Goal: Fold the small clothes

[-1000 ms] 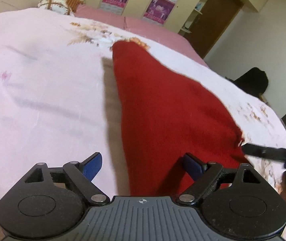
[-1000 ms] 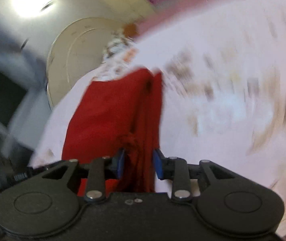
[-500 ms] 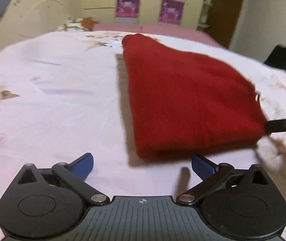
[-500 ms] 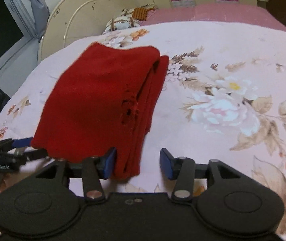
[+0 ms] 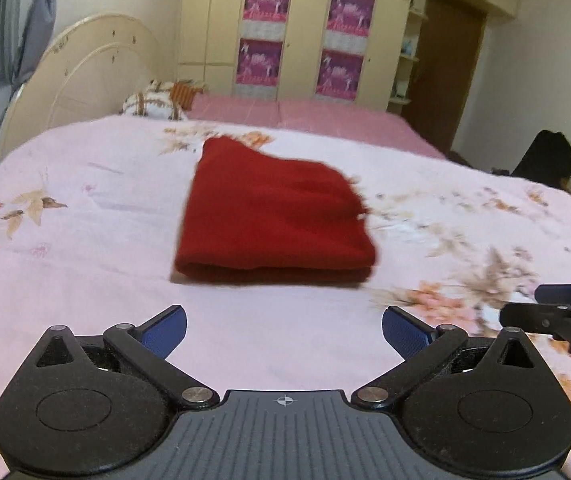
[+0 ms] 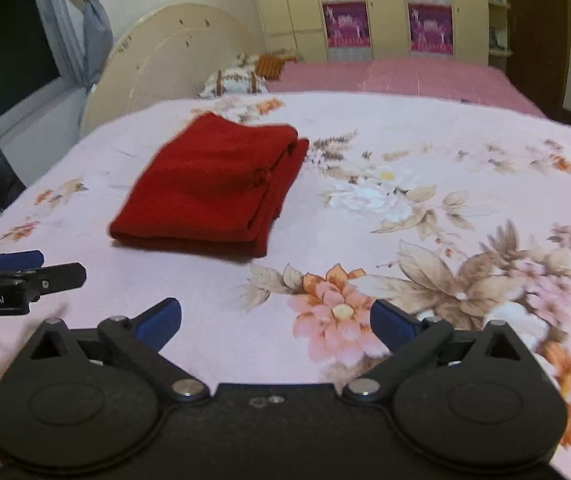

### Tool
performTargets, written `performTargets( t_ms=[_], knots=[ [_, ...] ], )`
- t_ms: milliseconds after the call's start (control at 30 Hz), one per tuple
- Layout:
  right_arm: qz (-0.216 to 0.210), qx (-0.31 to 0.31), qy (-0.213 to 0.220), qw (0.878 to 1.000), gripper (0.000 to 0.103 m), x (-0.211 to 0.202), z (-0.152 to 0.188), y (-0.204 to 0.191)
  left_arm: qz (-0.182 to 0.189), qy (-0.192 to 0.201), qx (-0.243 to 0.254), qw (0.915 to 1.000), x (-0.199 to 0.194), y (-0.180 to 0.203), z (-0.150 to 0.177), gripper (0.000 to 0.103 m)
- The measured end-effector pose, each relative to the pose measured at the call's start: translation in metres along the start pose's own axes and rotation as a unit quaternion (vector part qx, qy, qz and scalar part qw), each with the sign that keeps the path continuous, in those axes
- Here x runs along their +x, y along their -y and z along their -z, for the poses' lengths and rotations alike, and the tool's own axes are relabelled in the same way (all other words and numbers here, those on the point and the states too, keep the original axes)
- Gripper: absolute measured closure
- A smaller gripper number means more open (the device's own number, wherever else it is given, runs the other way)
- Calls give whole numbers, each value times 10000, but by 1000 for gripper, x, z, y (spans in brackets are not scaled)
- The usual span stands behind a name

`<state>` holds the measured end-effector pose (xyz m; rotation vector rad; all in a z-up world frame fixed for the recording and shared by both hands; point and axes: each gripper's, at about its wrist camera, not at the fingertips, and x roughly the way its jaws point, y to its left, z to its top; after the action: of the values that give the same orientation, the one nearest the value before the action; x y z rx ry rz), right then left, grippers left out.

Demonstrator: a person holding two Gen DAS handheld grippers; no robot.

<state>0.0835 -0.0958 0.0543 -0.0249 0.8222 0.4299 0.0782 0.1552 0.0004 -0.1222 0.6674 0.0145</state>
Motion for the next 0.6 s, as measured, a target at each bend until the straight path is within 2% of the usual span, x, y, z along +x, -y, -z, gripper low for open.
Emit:
performTargets(
  t_ms=[167,333,600],
  knots=[
    [144,19,322,9994,3,-50,16,-8,-122,195,192,9996,-56,23,16,0],
    [54,-50,570,9983,3,-88,29,-15,-44,532,-97,9985,-104,28,28,0],
    [15,-162,846,9963,2,-123,44,-27,-115,775,-49,9969,-143,38,41,0]
  ],
)
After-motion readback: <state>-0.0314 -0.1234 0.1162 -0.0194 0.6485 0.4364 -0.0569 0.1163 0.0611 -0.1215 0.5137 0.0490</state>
